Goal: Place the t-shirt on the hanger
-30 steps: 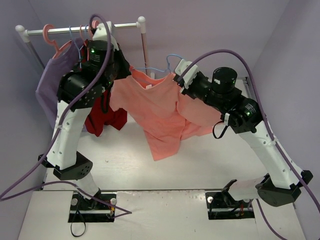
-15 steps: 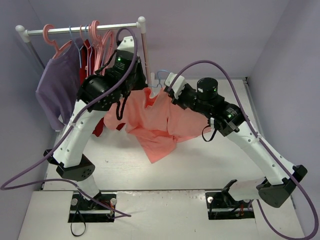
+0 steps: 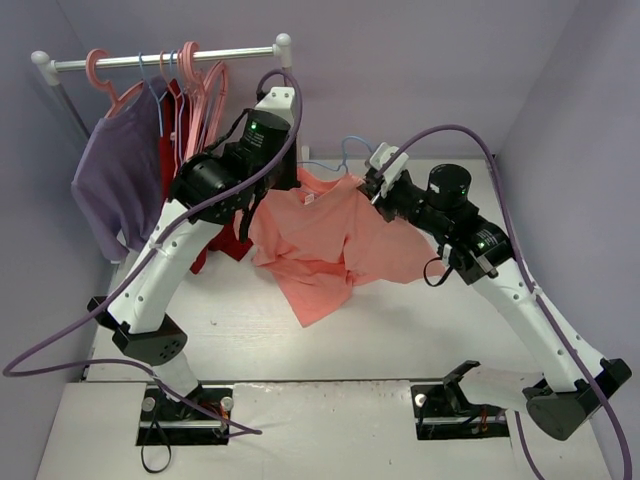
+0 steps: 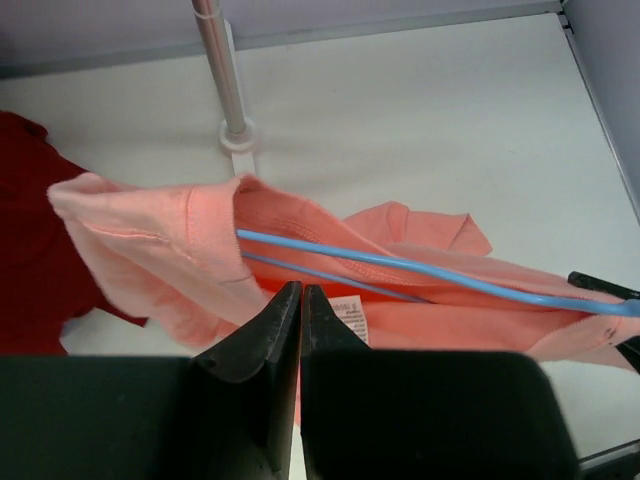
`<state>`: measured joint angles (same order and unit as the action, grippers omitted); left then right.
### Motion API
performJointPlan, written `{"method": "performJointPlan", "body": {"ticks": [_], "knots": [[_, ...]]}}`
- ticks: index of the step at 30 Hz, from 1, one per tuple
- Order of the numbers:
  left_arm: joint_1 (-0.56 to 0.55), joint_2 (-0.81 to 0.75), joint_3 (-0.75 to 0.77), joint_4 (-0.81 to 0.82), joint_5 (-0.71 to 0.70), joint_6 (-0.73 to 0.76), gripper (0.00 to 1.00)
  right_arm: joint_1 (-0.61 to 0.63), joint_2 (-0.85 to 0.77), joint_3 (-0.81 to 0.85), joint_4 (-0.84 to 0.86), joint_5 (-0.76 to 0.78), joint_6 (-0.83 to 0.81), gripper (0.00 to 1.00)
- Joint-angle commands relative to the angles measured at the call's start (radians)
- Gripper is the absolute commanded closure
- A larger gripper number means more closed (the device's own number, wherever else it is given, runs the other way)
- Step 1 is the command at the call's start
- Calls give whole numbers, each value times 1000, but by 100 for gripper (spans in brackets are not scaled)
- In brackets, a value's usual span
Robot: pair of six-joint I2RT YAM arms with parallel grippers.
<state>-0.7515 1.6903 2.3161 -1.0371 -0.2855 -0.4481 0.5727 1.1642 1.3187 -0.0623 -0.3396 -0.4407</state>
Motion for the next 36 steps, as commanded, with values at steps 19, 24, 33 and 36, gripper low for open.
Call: {"method": "performJointPlan", "body": {"ticks": [19,24,33,36], "knots": [[429,-229,-321,138,881,986,65,-36,-11,-22,153,-158,39,100],[453,-183,-307,138,873,1057,65,-40,-3,-16,153,-174,39,100],[454,-181,-247,192,761,487,65,-48,4,-20,153,-158,29,100],[425,-210,-245,199,546,299,65,-48,5,-23,153,-154,25,100]]}}
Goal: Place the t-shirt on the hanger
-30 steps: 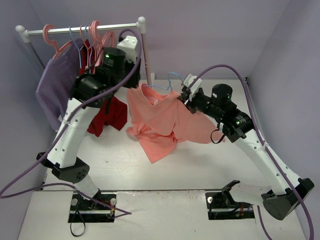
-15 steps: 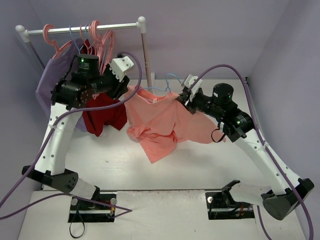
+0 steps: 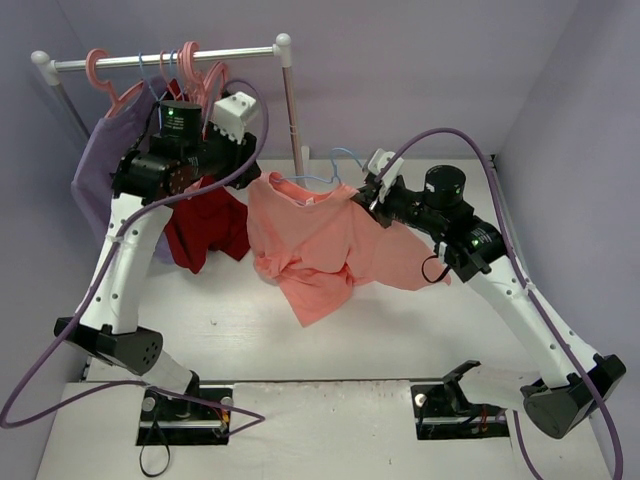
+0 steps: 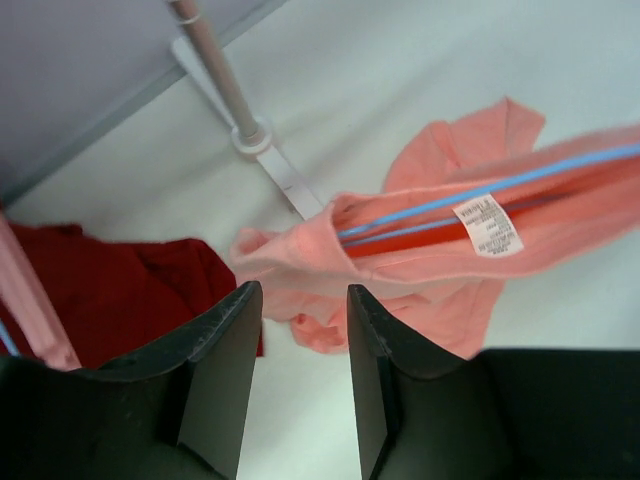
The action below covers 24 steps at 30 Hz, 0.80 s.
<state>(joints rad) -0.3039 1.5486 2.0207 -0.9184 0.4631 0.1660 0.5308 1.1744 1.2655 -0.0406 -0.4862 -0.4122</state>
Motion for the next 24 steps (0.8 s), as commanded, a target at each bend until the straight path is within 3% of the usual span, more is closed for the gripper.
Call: {"method": "performJointPlan", "body": {"ticks": [1,4,10,17,24], "knots": [[-48,-78,50,81,-277,-348,64,-8,-5,29,131,-8,-2,100],[-169,-82,61,76,-486,-407,61,-8,-6,31,131,-11,0,100],[-326,-21,76,73,-691,-497,61,-8,-7,35,131,-12,-5,100],[-366,-16,37,58,-865,-516,61,-8,2,40,131,-28,5,100],[-366,5,0,58,-873,-532,61,-8,-6,30,134,-25,12,100]]}}
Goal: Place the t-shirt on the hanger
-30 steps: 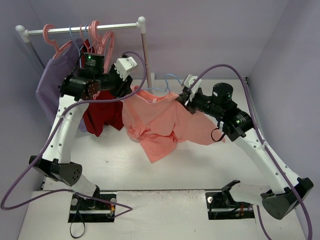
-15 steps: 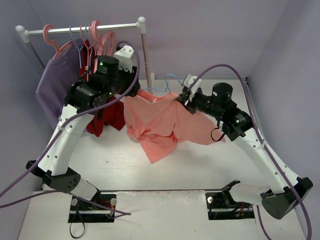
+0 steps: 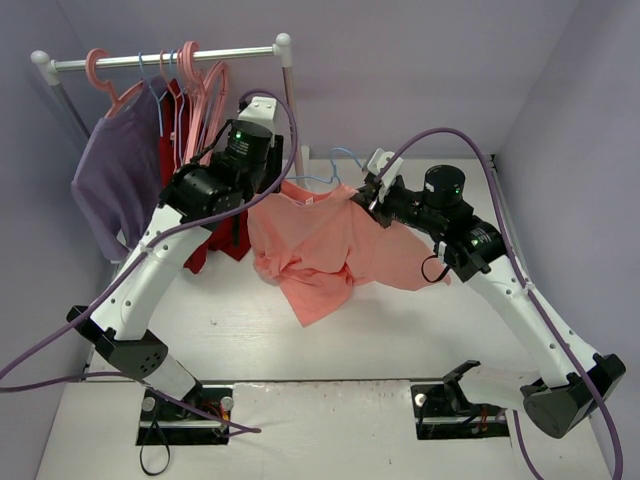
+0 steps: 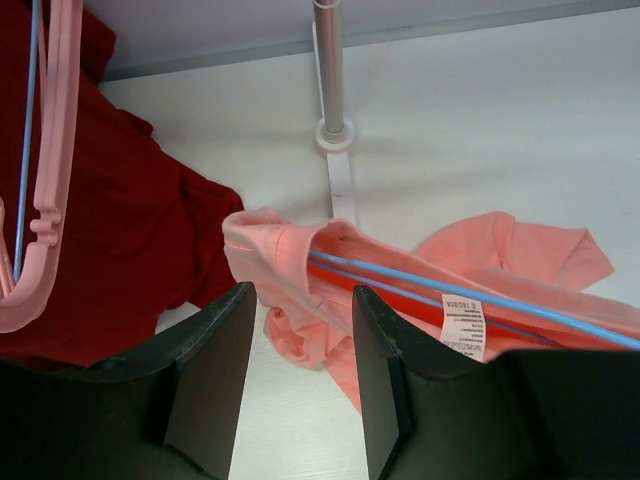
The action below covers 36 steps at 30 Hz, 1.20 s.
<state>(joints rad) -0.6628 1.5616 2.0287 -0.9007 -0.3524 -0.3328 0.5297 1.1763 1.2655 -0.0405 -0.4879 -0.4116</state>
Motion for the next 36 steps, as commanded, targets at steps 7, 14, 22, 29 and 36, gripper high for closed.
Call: {"method": "performJointPlan", "body": {"ticks": [7,14,22,29,36], "knots": [[-8,39,-1,28,-50,-55,62,-6,-14,23,134,-26,16,100],[-7,57,-5,4,-58,-67,62,-6,-21,21,133,-26,17,100],[-1,56,-40,3,-111,-74,63,-5,-27,22,134,-29,17,100],[9,78,-26,7,-118,-92,89,-5,-24,29,134,-45,24,100],[-11,99,185,16,-120,49,100,-5,-15,58,135,-73,19,100]]}}
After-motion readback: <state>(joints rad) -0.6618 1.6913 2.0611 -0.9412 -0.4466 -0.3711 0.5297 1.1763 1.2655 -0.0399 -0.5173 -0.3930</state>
